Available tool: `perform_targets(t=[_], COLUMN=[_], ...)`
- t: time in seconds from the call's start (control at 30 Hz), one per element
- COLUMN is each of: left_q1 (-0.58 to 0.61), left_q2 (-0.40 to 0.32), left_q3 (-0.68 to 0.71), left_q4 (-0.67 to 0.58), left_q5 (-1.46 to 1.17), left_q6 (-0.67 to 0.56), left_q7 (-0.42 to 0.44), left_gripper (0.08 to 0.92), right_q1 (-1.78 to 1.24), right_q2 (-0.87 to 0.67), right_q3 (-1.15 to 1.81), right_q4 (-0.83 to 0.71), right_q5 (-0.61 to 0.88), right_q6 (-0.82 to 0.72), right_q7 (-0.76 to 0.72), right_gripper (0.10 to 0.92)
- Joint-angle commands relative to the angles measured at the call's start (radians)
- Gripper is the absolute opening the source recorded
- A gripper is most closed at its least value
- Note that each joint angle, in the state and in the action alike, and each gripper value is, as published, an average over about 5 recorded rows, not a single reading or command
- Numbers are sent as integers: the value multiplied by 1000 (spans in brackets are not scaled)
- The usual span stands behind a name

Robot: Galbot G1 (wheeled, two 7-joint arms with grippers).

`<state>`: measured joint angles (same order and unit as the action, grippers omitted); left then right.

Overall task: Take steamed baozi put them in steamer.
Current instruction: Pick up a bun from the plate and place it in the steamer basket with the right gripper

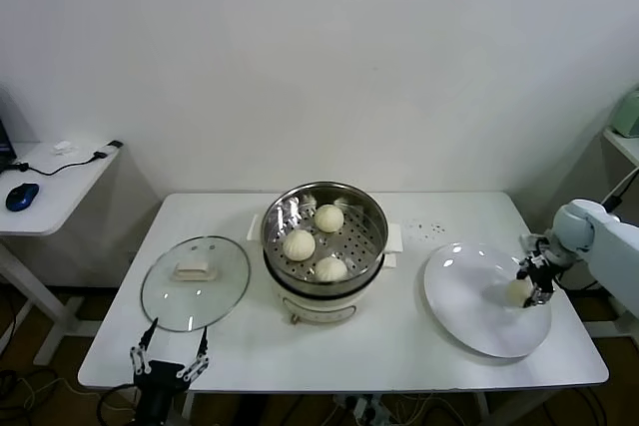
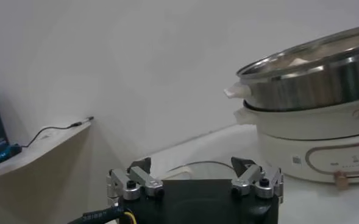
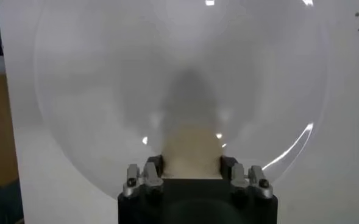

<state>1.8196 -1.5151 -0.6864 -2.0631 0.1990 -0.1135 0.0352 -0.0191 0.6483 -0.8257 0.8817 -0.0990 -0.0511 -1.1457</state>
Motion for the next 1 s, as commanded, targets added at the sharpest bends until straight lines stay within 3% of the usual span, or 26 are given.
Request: perform_targets(t=[0.03,0.2,0.37,0.6,1.0], left_q1=[4,8,9,5,-12], left_q2=[1,4,4,10,16], left_q3=[0,1,13,25,31], left_q4=[-1,-7,-14,-23,-31], left_q5=[-1,-3,-3,-4,-12], left_q6=[-3,-3,-6,-6,-7], left_q7=[0,1,2,3,4], left_gripper=[823,823,823,823,823], right_q1=[107,419,774,968,986], right_q2=[-21,11,172,377,644], right_q3=[-125,-414,-741,-926,-1027], right_q4=[43,85,73,107,160], right_q5=[169,410,693,1048,1177], right_q6=[-53,-96,-113,-176,-221], right_q7=[5,16,18,63,116], right_gripper=[598,594,595,602,602])
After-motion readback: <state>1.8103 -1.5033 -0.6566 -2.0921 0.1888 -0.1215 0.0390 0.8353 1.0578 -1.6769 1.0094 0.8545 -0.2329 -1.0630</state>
